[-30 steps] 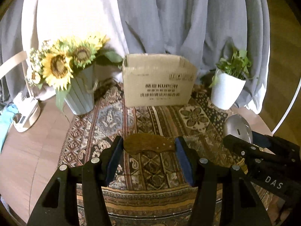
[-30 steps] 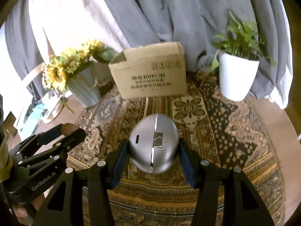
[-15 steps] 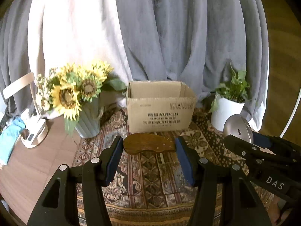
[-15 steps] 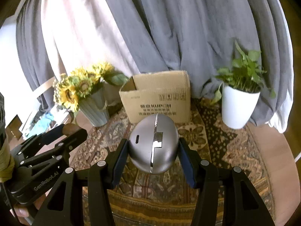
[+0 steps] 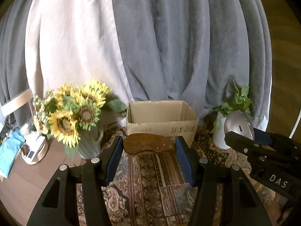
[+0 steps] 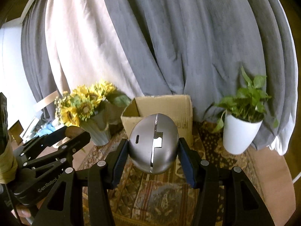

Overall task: Organize rigid objects
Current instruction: 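Lift the silver object and wooden piece and carry them over the box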

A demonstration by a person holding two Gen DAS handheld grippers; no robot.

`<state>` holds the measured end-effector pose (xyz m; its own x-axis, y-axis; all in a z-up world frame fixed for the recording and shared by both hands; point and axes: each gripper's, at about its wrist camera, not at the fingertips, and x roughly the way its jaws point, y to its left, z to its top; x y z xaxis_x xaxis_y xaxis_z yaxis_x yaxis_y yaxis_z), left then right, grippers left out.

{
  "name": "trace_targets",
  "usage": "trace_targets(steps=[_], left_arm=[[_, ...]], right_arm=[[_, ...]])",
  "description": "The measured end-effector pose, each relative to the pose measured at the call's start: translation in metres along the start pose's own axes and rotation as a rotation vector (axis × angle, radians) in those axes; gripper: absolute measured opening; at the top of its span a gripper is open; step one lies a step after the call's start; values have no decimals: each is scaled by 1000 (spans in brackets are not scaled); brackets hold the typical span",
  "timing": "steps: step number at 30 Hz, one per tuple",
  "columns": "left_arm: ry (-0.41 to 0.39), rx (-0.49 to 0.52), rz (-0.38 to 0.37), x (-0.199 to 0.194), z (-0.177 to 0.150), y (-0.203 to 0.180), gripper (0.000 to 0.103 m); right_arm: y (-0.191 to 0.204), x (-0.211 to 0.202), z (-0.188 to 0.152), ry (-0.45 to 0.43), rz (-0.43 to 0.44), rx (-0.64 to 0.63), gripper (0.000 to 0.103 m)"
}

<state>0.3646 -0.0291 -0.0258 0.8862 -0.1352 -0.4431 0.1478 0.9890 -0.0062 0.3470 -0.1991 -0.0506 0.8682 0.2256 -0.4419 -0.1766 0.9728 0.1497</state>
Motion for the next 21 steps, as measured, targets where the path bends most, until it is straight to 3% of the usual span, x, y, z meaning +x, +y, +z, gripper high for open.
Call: trace_targets(steps=[21], left_arm=[[-46, 36, 2, 85, 70, 10, 56]], right_arm=[[-13, 75, 73, -41, 9, -47, 54]])
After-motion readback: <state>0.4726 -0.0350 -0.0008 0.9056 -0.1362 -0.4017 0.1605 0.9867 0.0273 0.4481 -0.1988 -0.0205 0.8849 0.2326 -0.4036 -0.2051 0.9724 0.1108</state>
